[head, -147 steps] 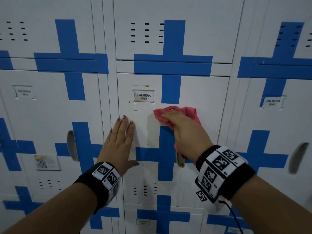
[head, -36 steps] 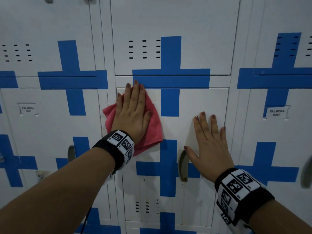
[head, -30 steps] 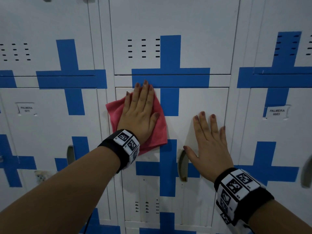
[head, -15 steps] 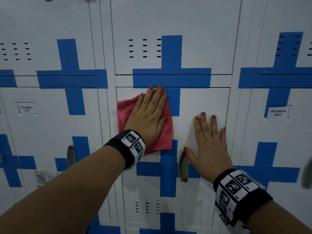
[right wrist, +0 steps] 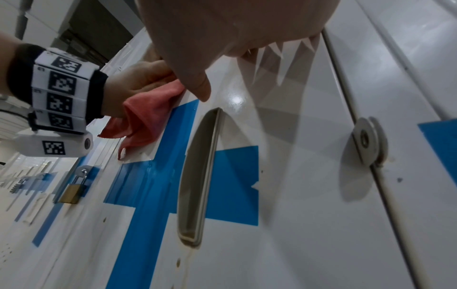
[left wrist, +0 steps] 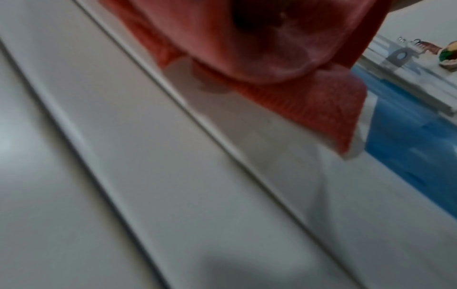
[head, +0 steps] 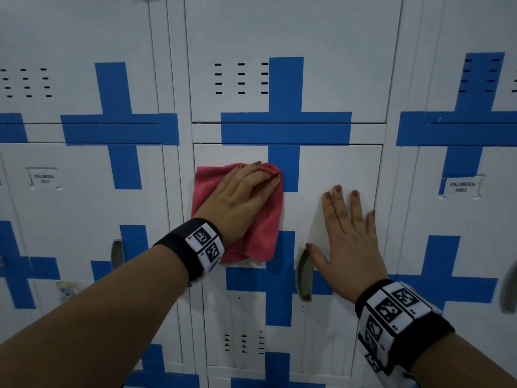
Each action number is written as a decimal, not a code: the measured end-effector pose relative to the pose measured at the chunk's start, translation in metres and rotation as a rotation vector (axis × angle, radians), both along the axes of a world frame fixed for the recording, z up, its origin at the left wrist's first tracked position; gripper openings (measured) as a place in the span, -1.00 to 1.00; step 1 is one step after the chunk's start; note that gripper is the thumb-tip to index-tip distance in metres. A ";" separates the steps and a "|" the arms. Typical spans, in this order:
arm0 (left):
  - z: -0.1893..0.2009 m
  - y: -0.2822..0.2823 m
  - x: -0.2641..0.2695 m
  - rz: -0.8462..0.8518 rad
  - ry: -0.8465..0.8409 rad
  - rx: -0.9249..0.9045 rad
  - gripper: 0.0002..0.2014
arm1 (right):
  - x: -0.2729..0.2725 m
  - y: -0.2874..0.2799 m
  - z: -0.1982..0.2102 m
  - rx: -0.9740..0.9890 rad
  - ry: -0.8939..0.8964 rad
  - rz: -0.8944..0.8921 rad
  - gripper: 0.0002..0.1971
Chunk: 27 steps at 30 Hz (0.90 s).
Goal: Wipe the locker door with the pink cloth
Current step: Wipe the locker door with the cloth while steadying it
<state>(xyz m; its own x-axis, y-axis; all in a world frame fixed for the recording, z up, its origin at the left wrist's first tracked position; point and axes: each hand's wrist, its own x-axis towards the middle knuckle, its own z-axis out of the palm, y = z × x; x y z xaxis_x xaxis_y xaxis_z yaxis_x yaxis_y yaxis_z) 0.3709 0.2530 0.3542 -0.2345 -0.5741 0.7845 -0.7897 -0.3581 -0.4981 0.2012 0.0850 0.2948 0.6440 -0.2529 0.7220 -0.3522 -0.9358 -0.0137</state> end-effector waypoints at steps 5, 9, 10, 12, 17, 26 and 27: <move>-0.015 0.016 0.003 0.069 0.143 -0.072 -0.30 | -0.001 0.000 0.001 0.001 0.009 -0.006 -0.15; -0.029 0.030 0.011 0.174 0.331 -0.116 -0.35 | -0.001 0.000 0.001 0.008 0.012 -0.007 -0.15; -0.033 0.033 0.012 0.190 0.386 -0.138 -0.38 | -0.001 0.000 0.001 0.008 0.012 -0.005 -0.15; -0.040 0.037 0.013 0.213 0.495 -0.184 -0.35 | -0.001 0.000 0.001 0.007 0.014 -0.005 -0.15; -0.039 0.038 0.008 0.299 0.602 -0.200 -0.08 | -0.002 0.001 0.002 0.008 0.020 -0.004 -0.14; -0.014 0.023 0.000 0.358 0.452 -0.115 0.03 | -0.002 0.001 0.002 0.009 0.029 -0.009 -0.14; -0.012 0.020 -0.001 0.352 0.425 -0.098 0.04 | -0.002 0.001 0.002 0.008 0.027 -0.008 -0.14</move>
